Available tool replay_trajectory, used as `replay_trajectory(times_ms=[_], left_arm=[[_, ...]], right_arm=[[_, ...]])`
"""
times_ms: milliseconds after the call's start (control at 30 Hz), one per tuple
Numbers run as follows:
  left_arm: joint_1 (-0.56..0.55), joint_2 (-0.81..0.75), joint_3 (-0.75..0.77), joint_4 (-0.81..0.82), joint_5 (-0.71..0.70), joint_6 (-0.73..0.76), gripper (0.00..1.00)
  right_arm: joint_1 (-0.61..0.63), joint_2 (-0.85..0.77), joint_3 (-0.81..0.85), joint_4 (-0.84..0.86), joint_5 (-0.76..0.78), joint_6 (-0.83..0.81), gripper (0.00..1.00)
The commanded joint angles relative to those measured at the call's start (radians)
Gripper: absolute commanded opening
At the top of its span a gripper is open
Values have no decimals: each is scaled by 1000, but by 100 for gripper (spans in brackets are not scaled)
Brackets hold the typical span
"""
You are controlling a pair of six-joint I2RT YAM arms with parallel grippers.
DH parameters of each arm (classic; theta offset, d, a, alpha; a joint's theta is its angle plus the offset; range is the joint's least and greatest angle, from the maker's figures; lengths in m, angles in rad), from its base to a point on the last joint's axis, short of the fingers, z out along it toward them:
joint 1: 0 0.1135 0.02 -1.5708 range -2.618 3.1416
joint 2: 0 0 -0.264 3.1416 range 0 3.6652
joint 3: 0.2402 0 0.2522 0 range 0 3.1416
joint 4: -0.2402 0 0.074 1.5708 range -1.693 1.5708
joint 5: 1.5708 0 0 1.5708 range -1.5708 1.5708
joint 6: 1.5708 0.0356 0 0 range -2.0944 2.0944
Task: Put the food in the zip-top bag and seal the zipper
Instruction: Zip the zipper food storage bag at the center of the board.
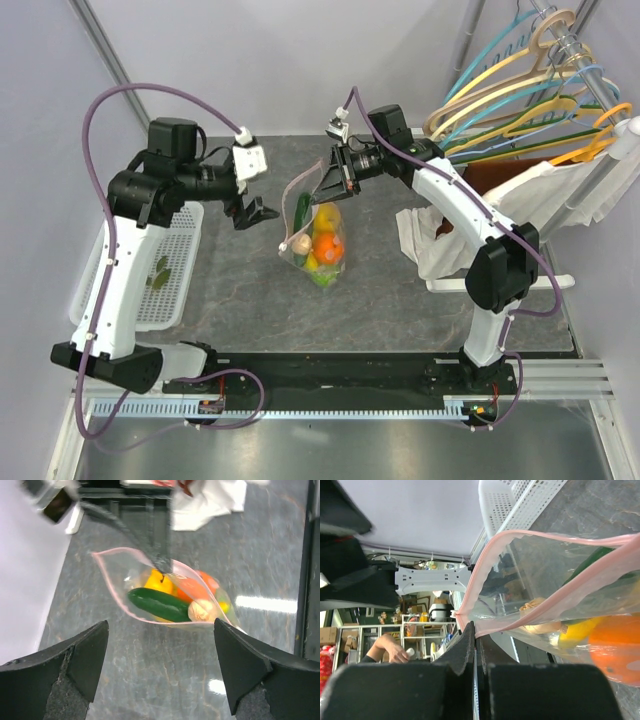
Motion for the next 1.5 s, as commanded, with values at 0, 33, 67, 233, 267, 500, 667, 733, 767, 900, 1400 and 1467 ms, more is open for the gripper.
replay_trajectory(times_ms=[0,33,67,233,267,500,667,733,767,900,1400,1467], left_arm=[[-9,-96,-125,-130,135,390,91],[-9,-119,-153,-127,134,438,91],[-9,-149,-199,-127,134,529,91],[-21,-203,-308,-162,80,808,85],[-21,-206,-325,-151,78,843,84],[-79,-246,-414,-144,50,1024,84],[-124,-254,-483,-114,12,1113,80],[-156,-246,-484,-113,8,1113,72],[-170,-248,-489,-113,2,1113,67],[-260,-272,-527,-95,-8,1095,37],[-318,-200,-434,356,-129,14,2],[-312,-200,-454,398,-193,-111,2]], right_arm=[[18,-46,26,32,-81,-36,0],[22,-46,26,32,-81,-36,0],[27,-44,26,32,-81,-38,0],[61,-36,37,34,-90,-44,0],[67,-35,37,34,-92,-45,0],[108,-29,37,24,-94,-56,0],[143,-18,51,9,-84,-87,0],[157,-7,55,4,-80,-88,0],[168,-4,65,4,-78,-91,0],[179,33,112,-3,-66,-101,0],[121,65,252,-65,70,-159,57],[82,57,278,-106,100,-212,57]])
